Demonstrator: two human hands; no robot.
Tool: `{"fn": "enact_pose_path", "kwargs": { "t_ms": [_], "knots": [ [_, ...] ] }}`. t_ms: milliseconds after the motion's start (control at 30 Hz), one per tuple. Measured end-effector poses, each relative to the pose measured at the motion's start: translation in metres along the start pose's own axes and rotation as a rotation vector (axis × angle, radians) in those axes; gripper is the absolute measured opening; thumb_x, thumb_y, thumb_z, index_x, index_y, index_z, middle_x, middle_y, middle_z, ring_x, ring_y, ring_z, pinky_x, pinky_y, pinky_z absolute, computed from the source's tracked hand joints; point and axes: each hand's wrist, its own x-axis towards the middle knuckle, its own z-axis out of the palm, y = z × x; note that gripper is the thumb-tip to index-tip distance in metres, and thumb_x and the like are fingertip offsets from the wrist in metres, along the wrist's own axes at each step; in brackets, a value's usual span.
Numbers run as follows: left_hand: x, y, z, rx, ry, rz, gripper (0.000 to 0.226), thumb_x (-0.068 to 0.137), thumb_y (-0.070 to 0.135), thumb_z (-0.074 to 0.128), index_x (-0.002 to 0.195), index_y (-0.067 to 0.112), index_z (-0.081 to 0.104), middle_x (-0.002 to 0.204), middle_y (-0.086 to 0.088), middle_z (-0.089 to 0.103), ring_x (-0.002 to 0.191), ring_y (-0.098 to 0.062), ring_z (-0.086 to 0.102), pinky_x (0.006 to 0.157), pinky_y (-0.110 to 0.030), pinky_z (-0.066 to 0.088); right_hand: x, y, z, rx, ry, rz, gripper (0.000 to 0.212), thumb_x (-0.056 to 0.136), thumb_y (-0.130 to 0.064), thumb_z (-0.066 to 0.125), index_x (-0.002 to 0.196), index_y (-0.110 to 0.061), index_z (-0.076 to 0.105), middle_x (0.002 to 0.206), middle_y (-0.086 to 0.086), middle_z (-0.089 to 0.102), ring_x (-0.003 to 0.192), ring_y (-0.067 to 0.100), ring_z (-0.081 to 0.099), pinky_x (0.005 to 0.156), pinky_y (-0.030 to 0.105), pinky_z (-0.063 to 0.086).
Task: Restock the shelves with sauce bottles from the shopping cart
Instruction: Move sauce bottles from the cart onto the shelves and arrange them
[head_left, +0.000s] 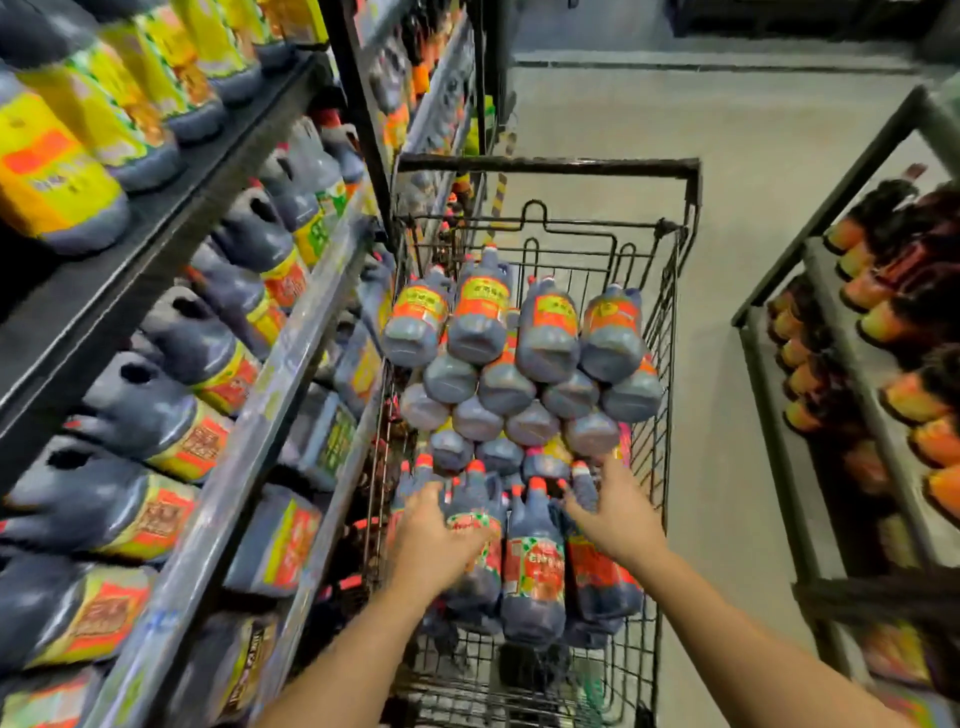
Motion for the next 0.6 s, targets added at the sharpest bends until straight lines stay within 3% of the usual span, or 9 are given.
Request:
{"fn": "enact_pose_path", "kwargs": {
  "t_ms": [100, 233, 367, 467, 600],
  "knots": [
    [0.008, -0.007, 0.028, 0.026, -0.035, -0.028, 0.071, 0.069, 0.044, 0.079, 0.127, 0.013, 0.052, 0.119, -0.007, 0.060, 0.112, -0.028, 0.058, 0.093, -0.039, 0.048, 0.008, 0.023, 0.016, -0.089, -0.097, 0.126, 0.060, 0.083, -0.044, 0.067, 0.123, -0.006, 0.043, 0.119, 0.019, 0.054, 0.108, 0.037, 0.056, 0.081, 0.039, 0.047],
    [0.008, -0.009, 0.070, 0.094, -0.119, -0.089, 0.074, 0.069, 0.050, 0.077, 0.128, 0.015, 0.048, 0.125, -0.009, 0.056, 0.116, -0.030, 0.054, 0.095, -0.040, 0.047, 0.021, 0.043, 0.034, -0.090, -0.174, 0.230, 0.069, 0.084, -0.041, 0.064, 0.134, -0.003, 0.035, 0.129, 0.023, 0.050, 0.117, 0.039, 0.051, 0.089, 0.041, 0.044],
    [0.008, -0.005, 0.109, 0.253, -0.181, -0.057, 0.093, 0.071, 0.057, 0.068, 0.146, 0.021, 0.029, 0.148, -0.005, 0.039, 0.135, -0.028, 0.037, 0.105, -0.041, 0.039, 0.032, 0.058, 0.046, -0.112, -0.289, 0.371, 0.102, 0.080, -0.046, 0.066, 0.153, -0.011, 0.005, 0.143, 0.023, 0.038, 0.128, 0.038, 0.045, 0.100, 0.041, 0.041],
    [0.012, 0.000, 0.133, 0.331, -0.230, -0.055, 0.111, 0.070, 0.054, 0.076, 0.153, 0.019, 0.011, 0.154, -0.006, 0.028, 0.140, -0.029, 0.028, 0.110, -0.044, 0.036, 0.035, 0.069, 0.053, -0.167, -0.300, 0.412, 0.104, 0.076, -0.053, 0.063, 0.152, -0.016, 0.002, 0.136, 0.019, 0.047, 0.120, 0.036, 0.053, 0.093, 0.041, 0.046],
    [0.018, 0.004, 0.152, 0.503, -0.233, -0.109, 0.129, 0.064, 0.060, 0.079, 0.153, 0.013, 0.000, 0.155, -0.010, 0.019, 0.140, -0.031, 0.021, 0.111, -0.042, 0.031, 0.043, 0.080, 0.062, -0.117, -0.319, 0.426, 0.108, 0.073, -0.046, 0.068, 0.151, -0.017, -0.001, 0.130, 0.018, 0.053, 0.111, 0.035, 0.058, 0.089, 0.043, 0.051]
  ]
}}
